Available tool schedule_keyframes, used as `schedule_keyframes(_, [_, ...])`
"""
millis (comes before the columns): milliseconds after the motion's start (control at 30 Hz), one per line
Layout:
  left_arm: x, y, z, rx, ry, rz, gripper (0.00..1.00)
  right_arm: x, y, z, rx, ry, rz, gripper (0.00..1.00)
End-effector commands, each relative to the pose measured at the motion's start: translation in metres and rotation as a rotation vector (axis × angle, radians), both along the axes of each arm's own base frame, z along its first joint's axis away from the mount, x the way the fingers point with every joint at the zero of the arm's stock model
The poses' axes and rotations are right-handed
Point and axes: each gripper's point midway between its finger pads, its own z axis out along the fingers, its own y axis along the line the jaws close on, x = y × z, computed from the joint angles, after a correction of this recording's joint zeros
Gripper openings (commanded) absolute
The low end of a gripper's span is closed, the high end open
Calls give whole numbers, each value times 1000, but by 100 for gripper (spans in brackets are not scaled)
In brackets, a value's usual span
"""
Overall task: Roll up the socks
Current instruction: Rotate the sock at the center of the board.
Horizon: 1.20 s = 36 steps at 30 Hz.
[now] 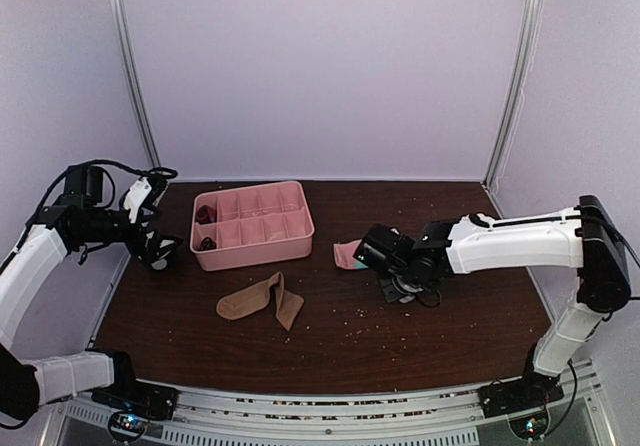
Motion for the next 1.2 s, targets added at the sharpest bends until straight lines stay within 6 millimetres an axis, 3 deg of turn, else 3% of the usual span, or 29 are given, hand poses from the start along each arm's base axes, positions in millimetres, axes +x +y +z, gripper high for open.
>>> schedule_keyframes(0, [-7, -1, 14, -2, -35, -15, 97, -27, 17, 55, -55, -93, 116, 0])
schedule_keyframes(200, [-21, -1, 18, 11, -45, -20, 97, -74, 37, 118, -30, -187, 208, 0])
schedule_keyframes(333, [-31, -2, 22, 18, -66, -35, 98, -89, 28, 136, -1, -191, 211, 0])
schedule_keyframes(500, [-38, -5, 18, 21, -71, -60, 98, -87, 14, 138, -48, -174, 222, 0])
schedule_keyframes(700, [-32, -7, 0, 25, -15, -91, 98, -55, 8, 119, -104, -89, 202, 0])
schedule_keyframes(867, [-25, -7, -12, 46, 18, -120, 98, -12, 27, 98, -56, 42, 255, 0])
schedule_keyframes(1067, [-22, -9, -26, 62, 58, -163, 98, 46, 56, 63, -22, 228, 397, 16])
schedule_keyframes(1167, [-22, -9, -31, 70, 76, -174, 97, 84, 59, 46, -32, 275, 391, 28])
